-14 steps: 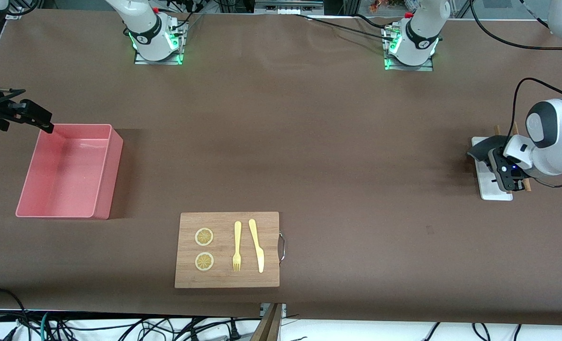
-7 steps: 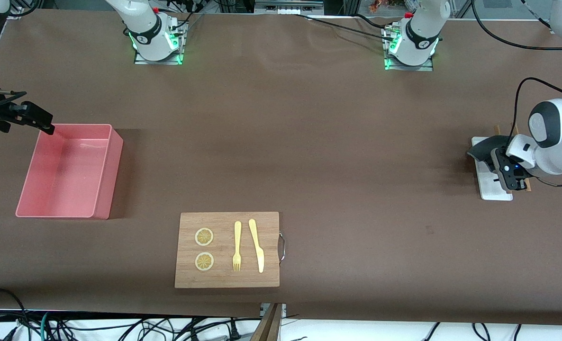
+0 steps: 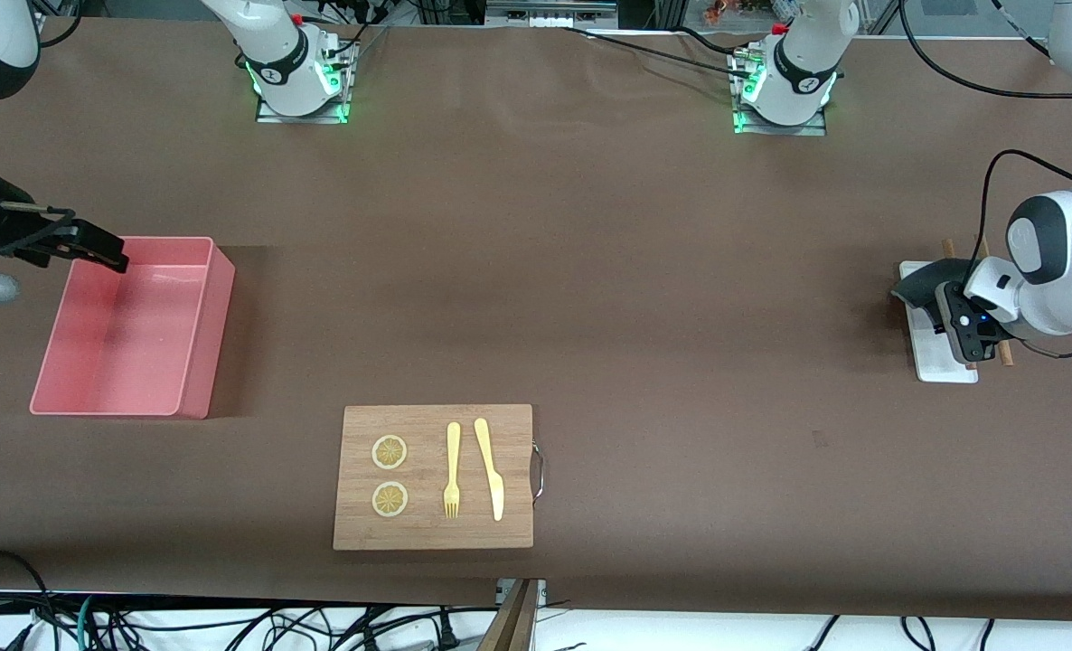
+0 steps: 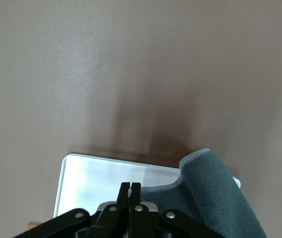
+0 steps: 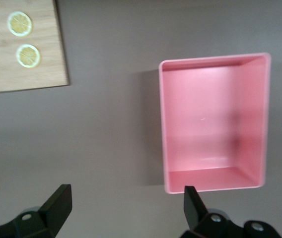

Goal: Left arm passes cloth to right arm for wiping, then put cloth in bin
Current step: 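Lift the cloth with the left gripper while the right gripper moves toward it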

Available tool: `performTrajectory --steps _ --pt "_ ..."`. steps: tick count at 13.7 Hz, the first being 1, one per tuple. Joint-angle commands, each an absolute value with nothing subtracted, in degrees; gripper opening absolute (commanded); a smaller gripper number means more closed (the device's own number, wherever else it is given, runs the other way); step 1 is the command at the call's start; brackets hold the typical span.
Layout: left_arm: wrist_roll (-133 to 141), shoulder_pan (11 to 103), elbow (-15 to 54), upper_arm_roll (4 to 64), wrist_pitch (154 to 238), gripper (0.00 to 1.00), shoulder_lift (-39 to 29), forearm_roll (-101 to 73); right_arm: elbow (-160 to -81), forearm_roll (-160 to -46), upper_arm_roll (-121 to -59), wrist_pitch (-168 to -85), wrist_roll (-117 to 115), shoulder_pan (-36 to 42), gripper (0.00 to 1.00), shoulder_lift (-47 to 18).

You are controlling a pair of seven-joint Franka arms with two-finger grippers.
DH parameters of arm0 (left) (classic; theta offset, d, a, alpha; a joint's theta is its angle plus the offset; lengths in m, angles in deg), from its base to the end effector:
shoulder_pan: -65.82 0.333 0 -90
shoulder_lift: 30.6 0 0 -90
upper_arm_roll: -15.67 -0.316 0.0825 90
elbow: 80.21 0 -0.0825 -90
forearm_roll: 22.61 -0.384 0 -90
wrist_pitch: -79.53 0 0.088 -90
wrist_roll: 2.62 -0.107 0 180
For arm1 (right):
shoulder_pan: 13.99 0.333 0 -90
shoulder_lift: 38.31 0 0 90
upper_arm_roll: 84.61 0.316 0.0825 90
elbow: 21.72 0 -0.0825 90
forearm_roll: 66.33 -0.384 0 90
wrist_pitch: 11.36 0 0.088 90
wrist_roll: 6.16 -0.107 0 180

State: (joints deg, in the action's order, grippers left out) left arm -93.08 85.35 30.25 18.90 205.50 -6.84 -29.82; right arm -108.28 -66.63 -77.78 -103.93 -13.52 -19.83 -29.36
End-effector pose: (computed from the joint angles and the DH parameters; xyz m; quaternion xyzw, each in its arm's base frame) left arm 0.5815 0.1760 0.2622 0.7712 -0.6316 -0.0718 0.0352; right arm 0.6029 0.0058 0.5668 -0.9980 0.0562 0.0259 0.0100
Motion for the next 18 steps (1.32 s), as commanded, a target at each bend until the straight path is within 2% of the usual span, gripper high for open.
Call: performTrajectory --steps 1,6,13,18 --pt "-94.0 85.3 27.4 19.5 202.7 0.0 -6.9 -31.4 -108.4 -70.3 -77.5 -106.0 -19.4 -20.0 1.0 -27.5" --pt "-91.9 84.4 18.4 22.7 188.5 0.0 -7.0 -30.9 -108.4 -71.3 -74.2 -108.7 -31.8 -19.3 1.0 -24.5" --pt "-72.9 84.4 7.3 32.2 167.4 0.0 -7.1 -26.1 -108.3 -72.8 -65.3 -117.9 -55.7 -18.3 1.0 -19.6" --pt "-55.5 84.3 5.4 40.0 163.6 0.0 -7.1 -16.0 -108.3 -72.8 -61.8 -126.2 -72.4 -15.5 1.0 -16.0"
